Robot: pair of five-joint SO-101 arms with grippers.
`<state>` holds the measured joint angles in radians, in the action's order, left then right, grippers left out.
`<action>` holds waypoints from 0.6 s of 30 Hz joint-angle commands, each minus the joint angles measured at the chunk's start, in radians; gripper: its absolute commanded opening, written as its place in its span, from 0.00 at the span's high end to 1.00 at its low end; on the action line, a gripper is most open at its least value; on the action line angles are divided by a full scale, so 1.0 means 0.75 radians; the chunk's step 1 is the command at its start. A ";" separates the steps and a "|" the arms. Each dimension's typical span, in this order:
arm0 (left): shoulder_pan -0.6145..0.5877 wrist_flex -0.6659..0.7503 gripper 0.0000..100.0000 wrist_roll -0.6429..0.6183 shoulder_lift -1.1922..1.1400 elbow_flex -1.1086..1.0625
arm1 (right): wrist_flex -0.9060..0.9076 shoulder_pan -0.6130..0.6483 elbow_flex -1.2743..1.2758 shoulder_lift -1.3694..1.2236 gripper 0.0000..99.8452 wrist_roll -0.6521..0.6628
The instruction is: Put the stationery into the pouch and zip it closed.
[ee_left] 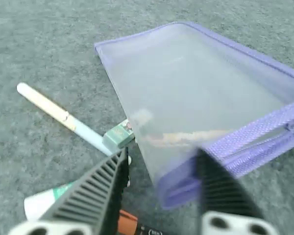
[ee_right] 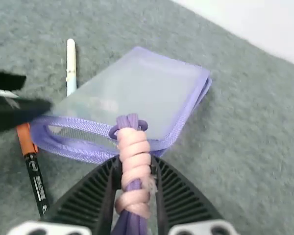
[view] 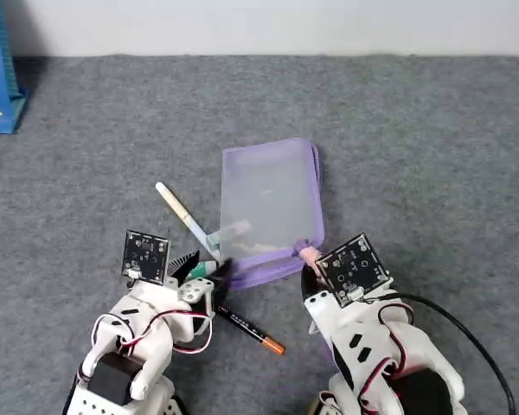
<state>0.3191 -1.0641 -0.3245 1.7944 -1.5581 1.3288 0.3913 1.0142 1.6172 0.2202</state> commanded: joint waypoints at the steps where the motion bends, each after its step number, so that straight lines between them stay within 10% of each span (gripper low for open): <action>1: 0.023 -0.100 0.65 -0.074 -0.006 0.136 | -0.085 0.011 -0.039 0.007 0.99 -0.037; 18: -0.086 -0.225 0.64 -0.076 -0.006 0.142 | -0.183 0.013 -0.012 0.007 0.99 -0.039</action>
<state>0.2992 -1.2666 -0.3767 1.7975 -1.4584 1.2106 0.3913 1.0157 1.6172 0.2033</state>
